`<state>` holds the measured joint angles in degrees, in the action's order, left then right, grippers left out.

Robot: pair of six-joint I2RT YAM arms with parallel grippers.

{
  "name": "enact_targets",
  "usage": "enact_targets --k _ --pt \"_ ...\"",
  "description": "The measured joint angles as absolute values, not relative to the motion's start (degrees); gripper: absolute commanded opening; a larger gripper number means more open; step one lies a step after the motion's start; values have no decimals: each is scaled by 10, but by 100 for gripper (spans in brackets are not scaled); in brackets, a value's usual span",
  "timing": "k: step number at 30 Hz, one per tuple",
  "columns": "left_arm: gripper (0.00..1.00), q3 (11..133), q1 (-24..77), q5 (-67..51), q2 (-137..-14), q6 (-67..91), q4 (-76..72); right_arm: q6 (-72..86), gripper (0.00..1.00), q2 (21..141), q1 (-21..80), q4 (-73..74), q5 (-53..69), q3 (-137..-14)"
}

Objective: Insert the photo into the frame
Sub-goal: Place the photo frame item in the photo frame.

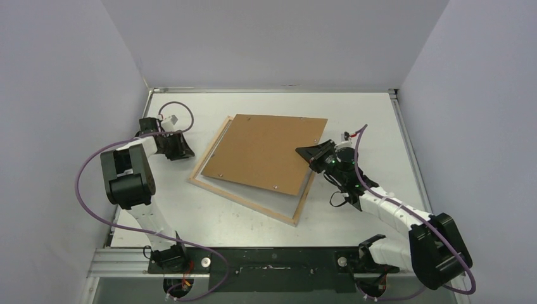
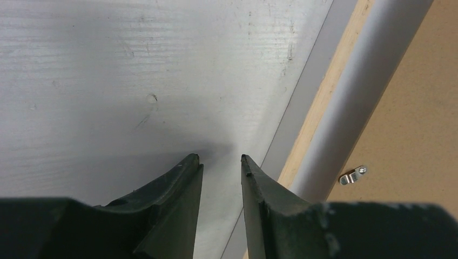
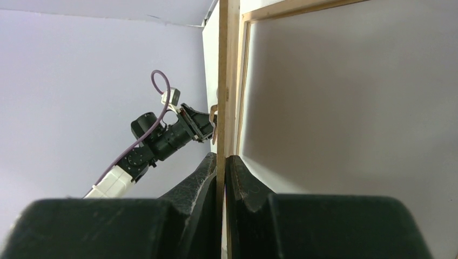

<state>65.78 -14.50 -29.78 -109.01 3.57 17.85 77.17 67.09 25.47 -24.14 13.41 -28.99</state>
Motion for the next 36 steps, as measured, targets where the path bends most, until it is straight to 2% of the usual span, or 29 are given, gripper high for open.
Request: enact_targets --k 21,36 --pt "24 639 -132 -314 -1088 37 151 777 5 709 279 -274 118 -286" --pt "23 626 -116 -320 -1081 37 148 777 5 719 286 -285 111 -286"
